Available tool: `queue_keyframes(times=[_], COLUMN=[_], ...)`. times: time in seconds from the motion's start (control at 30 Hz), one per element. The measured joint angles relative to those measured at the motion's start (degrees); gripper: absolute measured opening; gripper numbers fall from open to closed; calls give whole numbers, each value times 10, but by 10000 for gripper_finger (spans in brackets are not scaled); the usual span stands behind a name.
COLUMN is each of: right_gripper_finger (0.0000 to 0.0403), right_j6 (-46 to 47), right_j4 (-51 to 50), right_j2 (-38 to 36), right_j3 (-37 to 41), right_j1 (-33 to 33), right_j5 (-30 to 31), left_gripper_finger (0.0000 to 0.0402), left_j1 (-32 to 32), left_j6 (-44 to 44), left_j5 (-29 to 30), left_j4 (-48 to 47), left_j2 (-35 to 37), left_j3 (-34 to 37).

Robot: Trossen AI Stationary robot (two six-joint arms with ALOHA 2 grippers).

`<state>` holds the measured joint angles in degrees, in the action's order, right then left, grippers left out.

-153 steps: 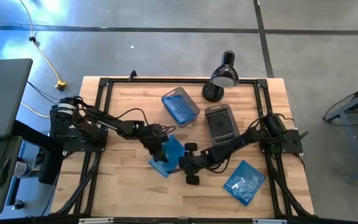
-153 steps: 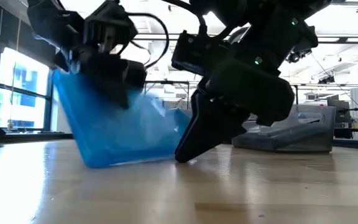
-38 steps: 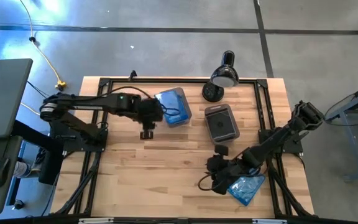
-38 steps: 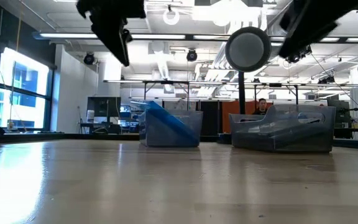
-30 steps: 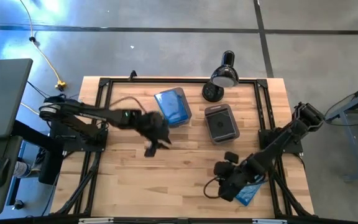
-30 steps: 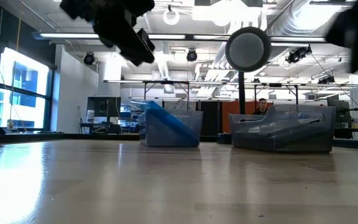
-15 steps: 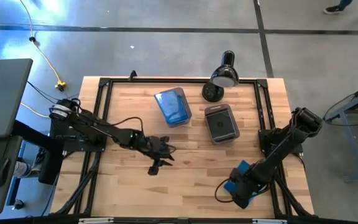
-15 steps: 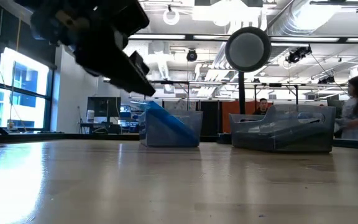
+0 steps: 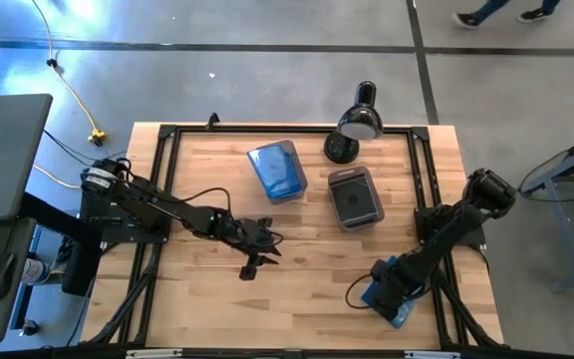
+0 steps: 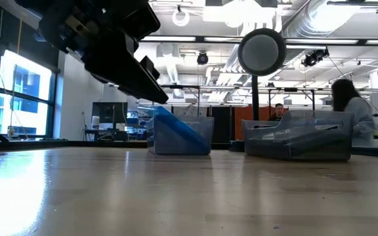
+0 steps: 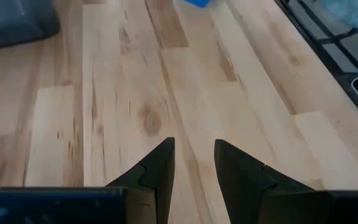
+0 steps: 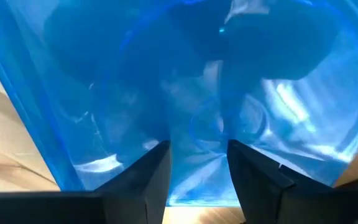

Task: Pick & place jewel cases by type
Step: Put the blue CD case into the left black bin

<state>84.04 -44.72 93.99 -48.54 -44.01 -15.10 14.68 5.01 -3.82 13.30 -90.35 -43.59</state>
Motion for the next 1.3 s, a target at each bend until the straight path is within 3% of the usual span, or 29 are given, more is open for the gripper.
queue_keyframes(times=[0.2,0.43,0.7,0.8,0.93,1.17,1.3], right_gripper_finger=[154,154,154,154,154,154,154], right_j6=[-46,-173,-401,-506,-571,-538,-525], right_j4=[41,117,353,441,363,26,-92], right_j2=[-1,1,20,50,56,52,52], right_j3=[12,-16,-25,-31,-84,-205,-217], right_j1=[33,95,204,242,251,192,145], right_j5=[12,130,286,270,211,221,236], left_gripper_finger=[113,113,113,113,113,113,113], left_j1=[0,-1,0,0,0,0,-14], left_j6=[0,0,17,13,47,141,290], left_j5=[30,118,119,120,100,55,4], left_j4=[2,2,1,-1,-2,12,31], left_j2=[0,0,0,0,0,-24,-54], left_j3=[0,0,0,0,0,-1,-8])
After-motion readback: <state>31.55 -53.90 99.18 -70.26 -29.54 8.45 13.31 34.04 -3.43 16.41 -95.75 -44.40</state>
